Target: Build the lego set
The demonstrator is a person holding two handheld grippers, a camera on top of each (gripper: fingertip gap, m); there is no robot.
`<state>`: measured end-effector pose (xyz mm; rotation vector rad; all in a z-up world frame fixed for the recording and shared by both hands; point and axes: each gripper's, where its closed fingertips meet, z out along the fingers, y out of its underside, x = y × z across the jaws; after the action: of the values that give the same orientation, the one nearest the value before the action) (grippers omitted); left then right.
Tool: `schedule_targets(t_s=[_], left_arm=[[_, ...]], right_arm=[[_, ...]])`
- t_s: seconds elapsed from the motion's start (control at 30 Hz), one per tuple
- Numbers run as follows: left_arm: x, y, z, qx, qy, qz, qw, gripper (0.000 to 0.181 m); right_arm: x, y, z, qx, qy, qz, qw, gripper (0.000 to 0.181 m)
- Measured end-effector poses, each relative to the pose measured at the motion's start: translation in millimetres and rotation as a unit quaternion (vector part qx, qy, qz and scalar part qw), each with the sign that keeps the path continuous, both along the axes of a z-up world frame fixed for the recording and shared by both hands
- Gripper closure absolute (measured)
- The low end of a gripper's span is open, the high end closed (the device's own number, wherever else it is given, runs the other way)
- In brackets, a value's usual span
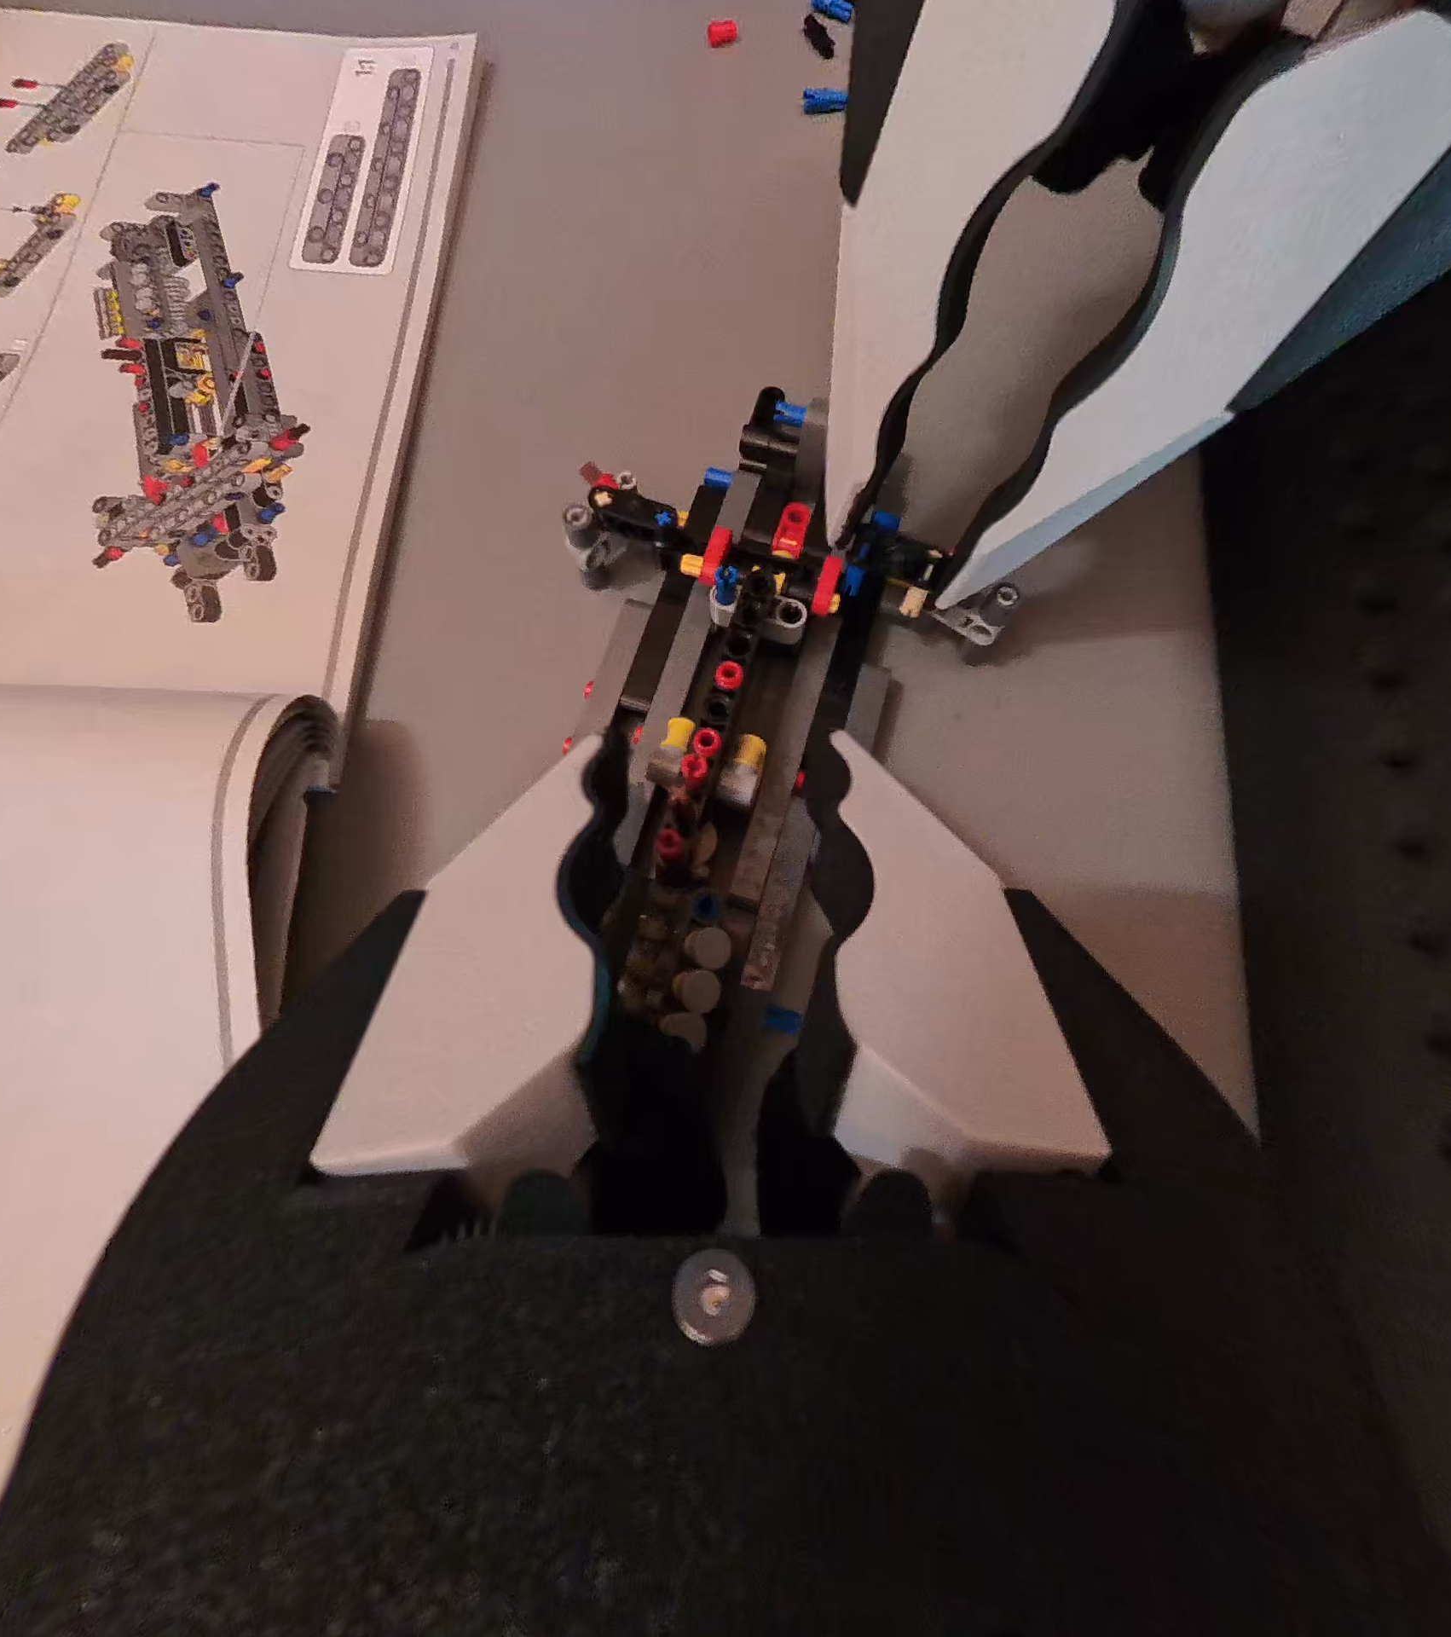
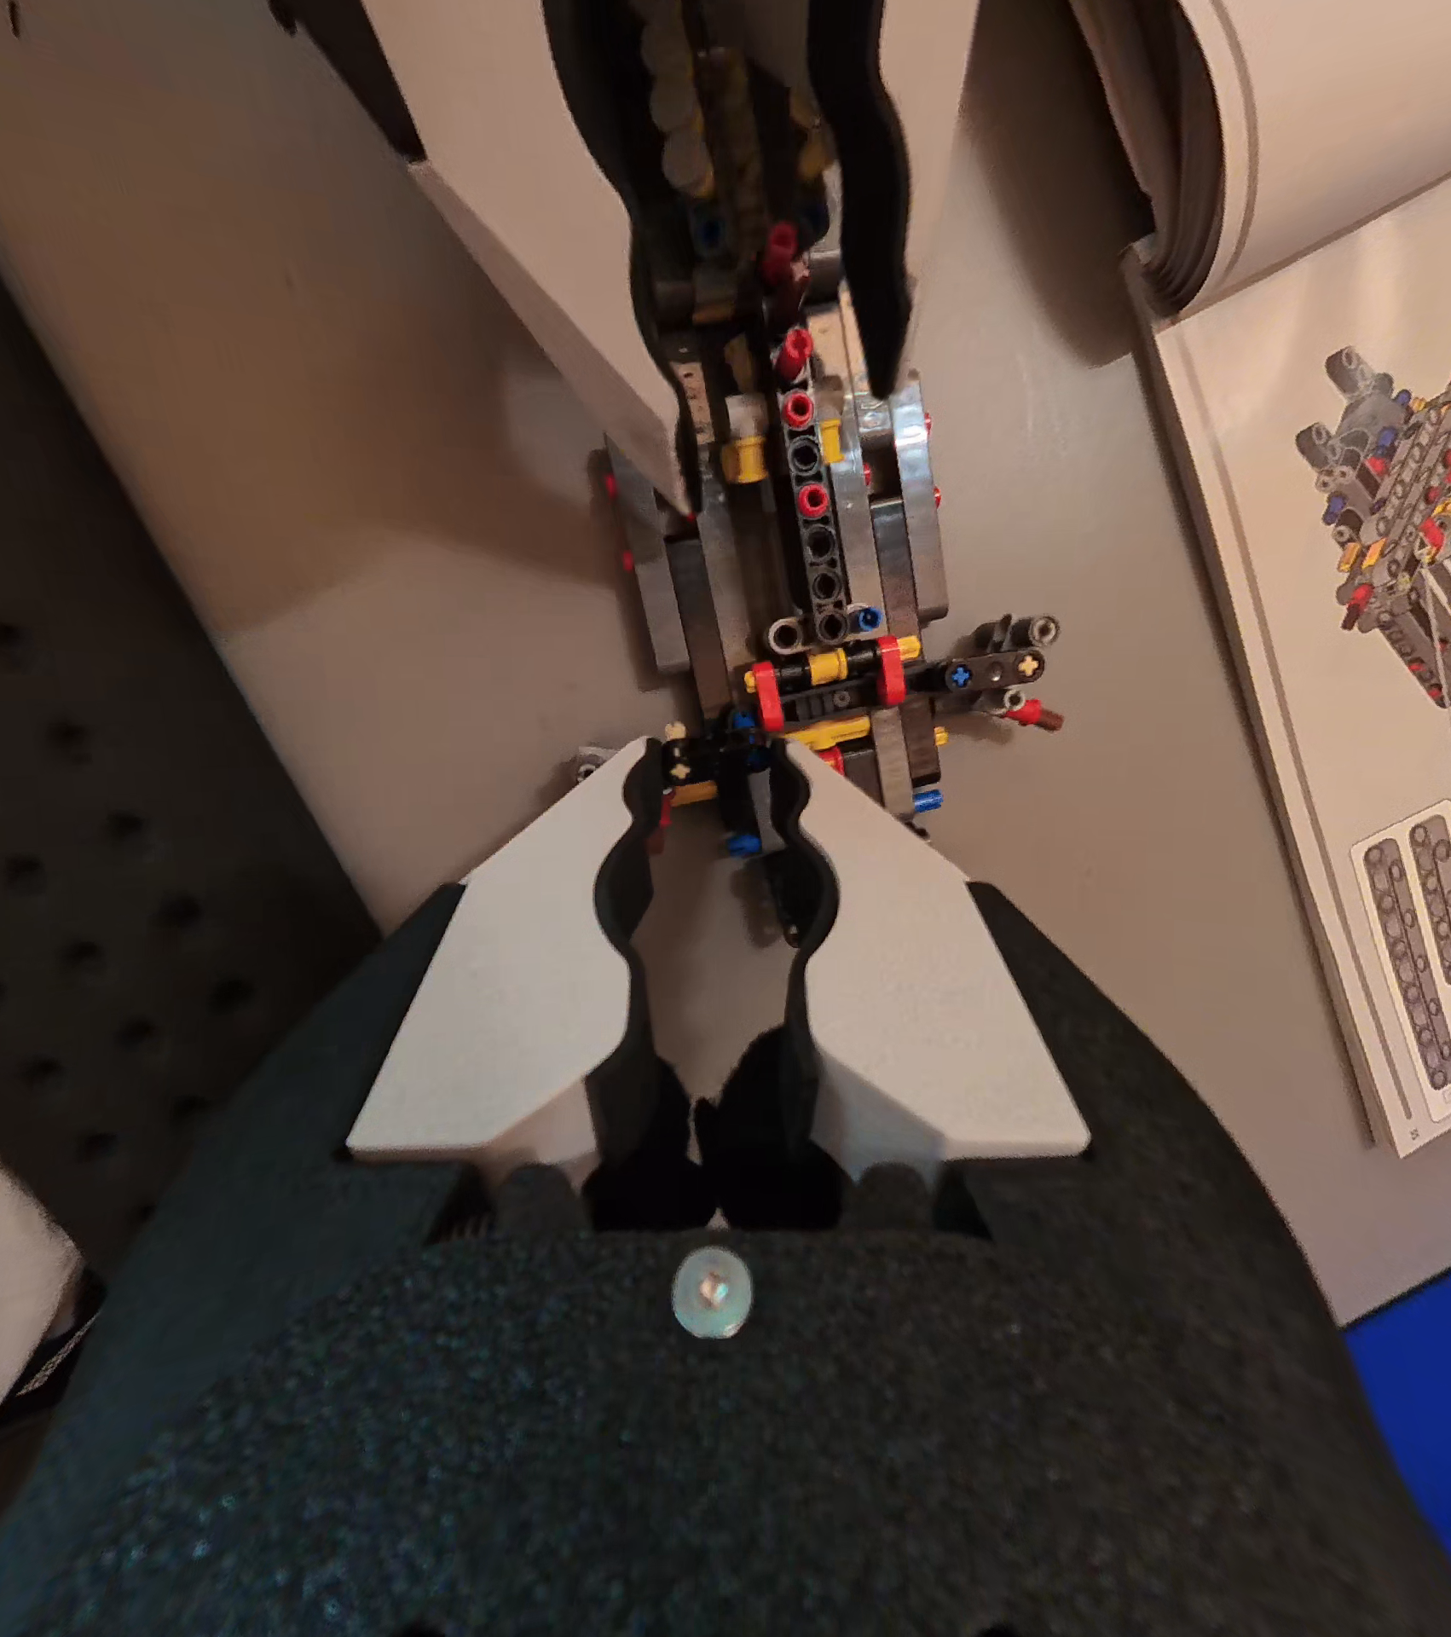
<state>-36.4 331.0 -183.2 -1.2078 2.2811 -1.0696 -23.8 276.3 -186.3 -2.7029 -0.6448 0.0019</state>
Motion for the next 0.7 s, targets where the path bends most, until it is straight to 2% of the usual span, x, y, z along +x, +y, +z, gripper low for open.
schedule_targets(t_s=[0.03,0.17,0.47,0.7], left_arm=[[0.9,0.3,0.0,0.0,0.0,0.001,1.0,0.149],[3.1,0.4,-1.2,0.014,-0.004,0.005,1.0,0.153],[9.8,6.0,4.5,0.037,-0.019,0.017,0.999,0.149],[28.6,6.6,19.4,0.021,-0.03,-0.044,0.998,0.142]], right_arm=[[-0.1,0.1,-0.6,-0.002,-0.002,0.0,1.0,0.159],[0.4,-0.8,-1.8,-0.026,-0.019,0.0,0.999,0.158],[1.4,0.7,0.1,-0.079,-0.038,-0.01,0.996,0.158],[0.4,-1.1,-3.7,-0.085,-0.023,-0.016,0.996,0.158]])
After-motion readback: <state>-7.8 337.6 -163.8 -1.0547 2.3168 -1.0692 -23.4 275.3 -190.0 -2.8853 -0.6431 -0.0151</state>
